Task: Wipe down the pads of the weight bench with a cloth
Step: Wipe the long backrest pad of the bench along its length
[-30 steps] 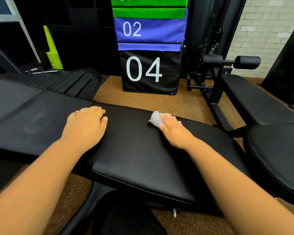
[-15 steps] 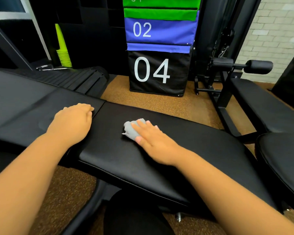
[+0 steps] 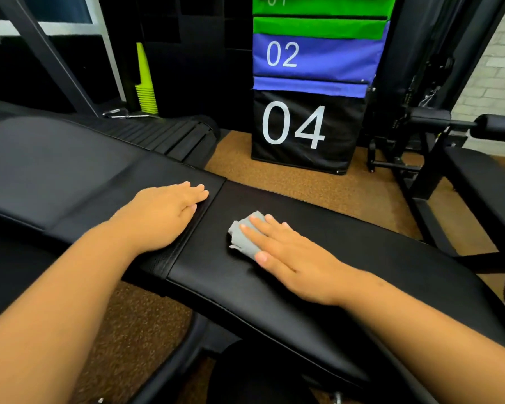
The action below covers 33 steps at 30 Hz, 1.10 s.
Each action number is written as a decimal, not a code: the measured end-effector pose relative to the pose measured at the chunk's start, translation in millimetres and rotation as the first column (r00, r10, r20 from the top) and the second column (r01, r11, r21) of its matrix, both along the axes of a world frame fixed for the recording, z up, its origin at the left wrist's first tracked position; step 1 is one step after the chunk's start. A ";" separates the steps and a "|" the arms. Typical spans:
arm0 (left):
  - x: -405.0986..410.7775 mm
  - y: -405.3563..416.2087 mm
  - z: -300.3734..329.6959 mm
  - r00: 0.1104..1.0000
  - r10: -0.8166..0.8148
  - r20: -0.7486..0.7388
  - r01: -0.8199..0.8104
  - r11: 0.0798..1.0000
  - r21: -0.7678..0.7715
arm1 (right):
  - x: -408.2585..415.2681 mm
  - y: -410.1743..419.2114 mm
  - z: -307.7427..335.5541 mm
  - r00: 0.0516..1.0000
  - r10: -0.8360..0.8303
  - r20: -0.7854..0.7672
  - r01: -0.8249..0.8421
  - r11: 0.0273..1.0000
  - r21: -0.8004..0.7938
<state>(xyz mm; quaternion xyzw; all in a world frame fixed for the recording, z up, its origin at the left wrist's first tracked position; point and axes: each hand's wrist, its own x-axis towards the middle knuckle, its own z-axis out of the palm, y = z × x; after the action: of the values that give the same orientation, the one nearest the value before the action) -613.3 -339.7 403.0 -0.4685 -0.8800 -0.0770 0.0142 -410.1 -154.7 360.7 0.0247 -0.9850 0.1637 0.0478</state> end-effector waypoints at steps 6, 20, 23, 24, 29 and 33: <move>1.8 3.6 -5.6 0.999 0.013 -0.049 -0.013 1.000 0.002 | -75.4 52.0 -3.7 0.972 -0.234 0.033 0.236 0.967 -0.099; 0.7 3.3 -6.0 0.998 0.004 -0.064 -0.002 0.999 0.034 | -58.3 24.6 2.9 0.998 0.066 0.006 -0.065 0.996 -0.061; 2.4 2.0 -5.1 0.999 0.003 -0.054 -0.001 1.000 0.029 | -85.6 55.5 2.5 0.976 -0.211 0.062 0.216 0.972 -0.095; 3.0 1.9 -5.1 0.998 0.003 -0.055 -0.002 1.000 0.026 | -89.2 52.9 3.2 0.966 -0.248 0.071 0.252 0.966 -0.053; 3.7 3.6 -6.7 0.992 0.071 -0.103 -0.068 0.997 0.026 | -53.7 -20.9 5.8 0.996 -0.074 -0.039 0.077 0.995 0.060; 2.8 5.3 -7.3 0.982 0.131 -0.137 -0.135 0.991 -0.015 | -50.5 -2.7 2.0 0.994 -0.111 0.010 0.112 0.993 -0.046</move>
<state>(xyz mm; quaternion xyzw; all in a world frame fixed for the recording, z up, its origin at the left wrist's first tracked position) -610.6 -334.4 395.7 -0.4129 -0.9072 -0.0332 0.0732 -460.5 -157.3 362.7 -0.0321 -0.9810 0.1836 0.0538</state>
